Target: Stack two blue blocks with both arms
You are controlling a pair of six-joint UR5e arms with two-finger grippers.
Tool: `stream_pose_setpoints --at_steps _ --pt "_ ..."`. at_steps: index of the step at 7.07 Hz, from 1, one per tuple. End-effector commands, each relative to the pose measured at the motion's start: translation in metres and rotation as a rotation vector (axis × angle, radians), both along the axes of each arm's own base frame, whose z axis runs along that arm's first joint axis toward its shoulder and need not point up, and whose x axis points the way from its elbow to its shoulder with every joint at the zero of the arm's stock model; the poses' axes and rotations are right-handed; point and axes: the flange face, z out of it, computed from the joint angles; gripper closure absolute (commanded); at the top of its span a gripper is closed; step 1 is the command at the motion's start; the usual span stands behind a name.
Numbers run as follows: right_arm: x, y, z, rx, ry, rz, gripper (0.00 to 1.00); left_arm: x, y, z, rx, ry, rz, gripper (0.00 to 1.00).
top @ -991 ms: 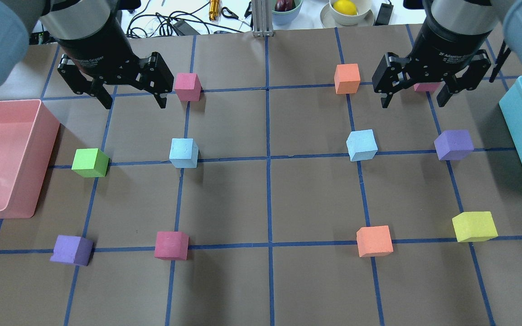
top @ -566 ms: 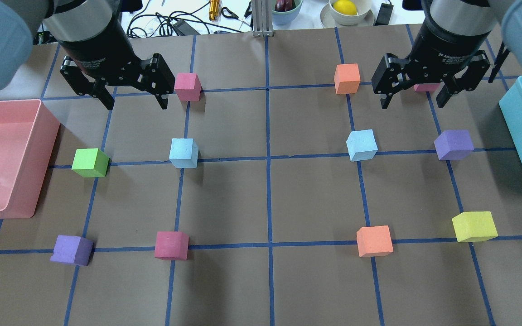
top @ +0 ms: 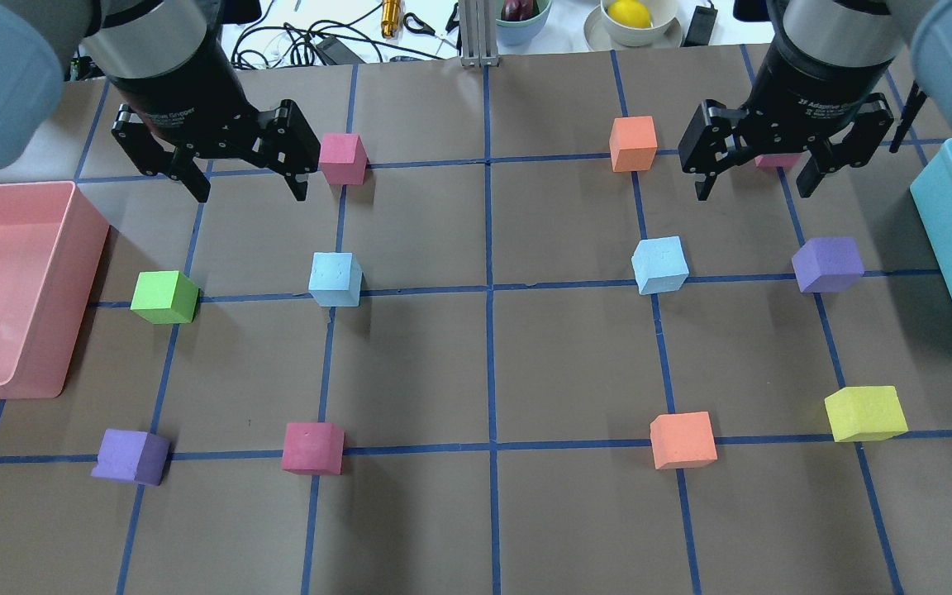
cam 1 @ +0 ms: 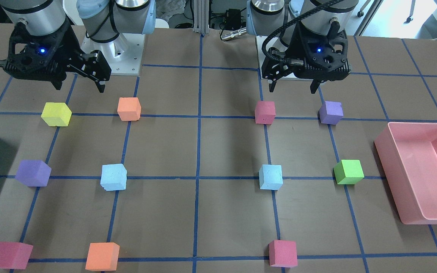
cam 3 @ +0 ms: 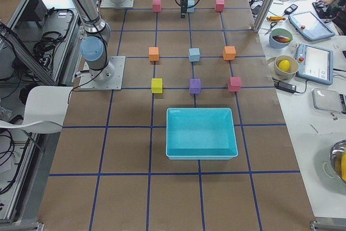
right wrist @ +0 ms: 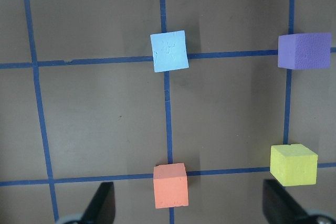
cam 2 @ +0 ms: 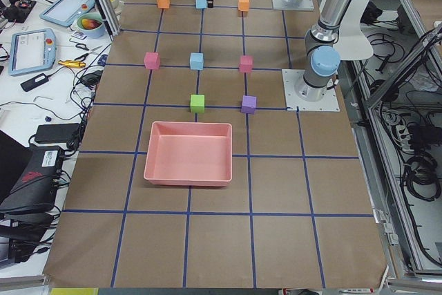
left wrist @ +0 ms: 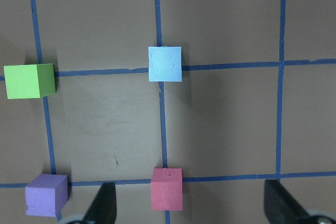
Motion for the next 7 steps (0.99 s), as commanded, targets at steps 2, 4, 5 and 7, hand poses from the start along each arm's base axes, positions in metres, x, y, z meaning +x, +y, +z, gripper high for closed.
stream_pose_setpoints --at_steps 2,4,5,7 --pt "0.001 -0.003 -0.005 0.012 -0.002 0.000 0.00 0.000 0.000 0.000 0.000 0.000 -0.001 0.00" --pt "0.002 0.000 -0.023 0.045 -0.015 -0.002 0.00 0.000 0.000 0.000 0.000 0.000 -0.002 0.00" --pt "-0.004 -0.003 -0.060 0.088 -0.004 -0.008 0.00 0.000 0.000 0.000 0.000 0.000 -0.001 0.00" --pt "-0.004 -0.043 -0.105 -0.022 -0.011 -0.007 0.00 0.000 0.000 0.000 0.000 0.000 0.001 0.00"
